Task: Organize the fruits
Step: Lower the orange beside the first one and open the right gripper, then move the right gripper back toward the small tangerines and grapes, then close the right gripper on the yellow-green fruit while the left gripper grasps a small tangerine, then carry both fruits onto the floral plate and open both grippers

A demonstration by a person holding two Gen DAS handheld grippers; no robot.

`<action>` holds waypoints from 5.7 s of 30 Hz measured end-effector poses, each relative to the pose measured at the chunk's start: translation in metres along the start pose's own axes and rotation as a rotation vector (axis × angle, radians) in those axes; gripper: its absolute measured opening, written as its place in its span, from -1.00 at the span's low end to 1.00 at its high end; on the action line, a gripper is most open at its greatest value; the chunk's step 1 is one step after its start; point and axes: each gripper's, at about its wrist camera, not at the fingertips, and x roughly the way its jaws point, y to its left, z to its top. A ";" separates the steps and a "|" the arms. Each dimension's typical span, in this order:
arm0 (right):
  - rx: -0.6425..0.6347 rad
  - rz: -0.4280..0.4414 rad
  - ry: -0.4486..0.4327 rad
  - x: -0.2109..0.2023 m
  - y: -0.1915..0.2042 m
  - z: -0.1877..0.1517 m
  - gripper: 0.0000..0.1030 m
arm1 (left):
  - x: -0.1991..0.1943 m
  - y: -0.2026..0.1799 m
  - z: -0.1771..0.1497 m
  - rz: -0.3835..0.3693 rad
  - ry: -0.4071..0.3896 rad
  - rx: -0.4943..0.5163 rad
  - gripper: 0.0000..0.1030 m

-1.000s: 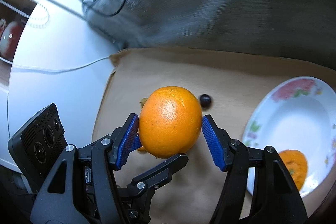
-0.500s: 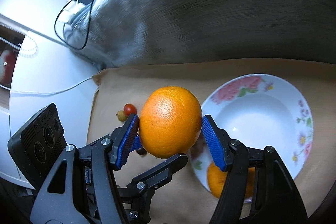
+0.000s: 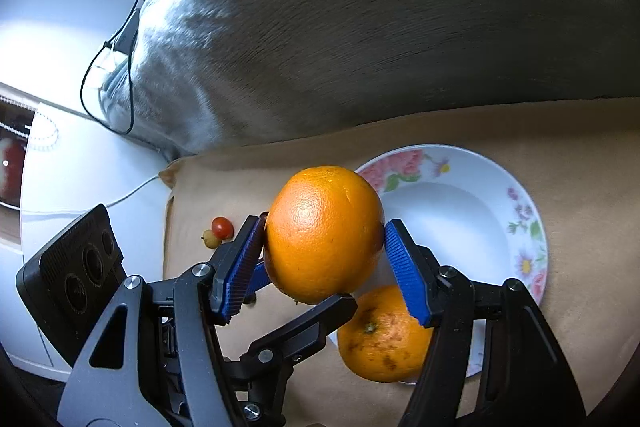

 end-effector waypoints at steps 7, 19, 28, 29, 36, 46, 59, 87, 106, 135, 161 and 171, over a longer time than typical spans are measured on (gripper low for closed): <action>0.013 -0.022 -0.070 -0.025 -0.008 0.007 0.28 | -0.012 -0.012 0.000 0.003 -0.029 0.032 0.01; -0.021 -0.070 -0.144 -0.059 -0.006 -0.007 0.28 | -0.039 -0.008 -0.010 0.030 -0.064 0.047 0.01; -0.089 -0.095 -0.201 -0.078 0.010 -0.029 0.28 | -0.063 0.002 -0.019 0.088 -0.123 0.022 0.04; -0.102 -0.098 -0.203 -0.078 0.013 -0.031 0.28 | -0.067 0.006 -0.022 0.102 -0.131 0.016 0.04; -0.250 -0.123 -0.187 -0.073 0.050 -0.046 0.28 | -0.094 0.044 -0.049 0.186 -0.143 -0.050 0.04; -0.415 -0.116 -0.115 -0.040 0.102 -0.063 0.28 | -0.119 0.105 -0.099 0.290 -0.130 -0.207 0.04; -0.540 -0.086 0.047 0.026 0.144 -0.076 0.27 | -0.139 0.166 -0.151 0.325 -0.131 -0.408 -0.02; -0.644 -0.132 0.217 0.125 0.175 -0.085 -0.01 | -0.104 0.217 -0.139 0.187 -0.050 -0.625 -0.22; -0.695 -0.161 0.271 0.164 0.182 -0.086 -0.16 | -0.088 0.223 -0.129 0.183 0.006 -0.679 -0.55; -0.702 -0.160 0.246 0.154 0.179 -0.086 -0.48 | -0.102 0.212 -0.123 0.222 -0.020 -0.603 -0.61; -0.585 -0.159 0.095 0.071 0.137 -0.070 -0.48 | -0.102 0.165 -0.083 0.189 -0.041 -0.461 -0.61; -0.503 -0.193 0.015 0.024 0.105 -0.066 -0.48 | -0.082 0.129 -0.060 0.132 -0.022 -0.380 -0.61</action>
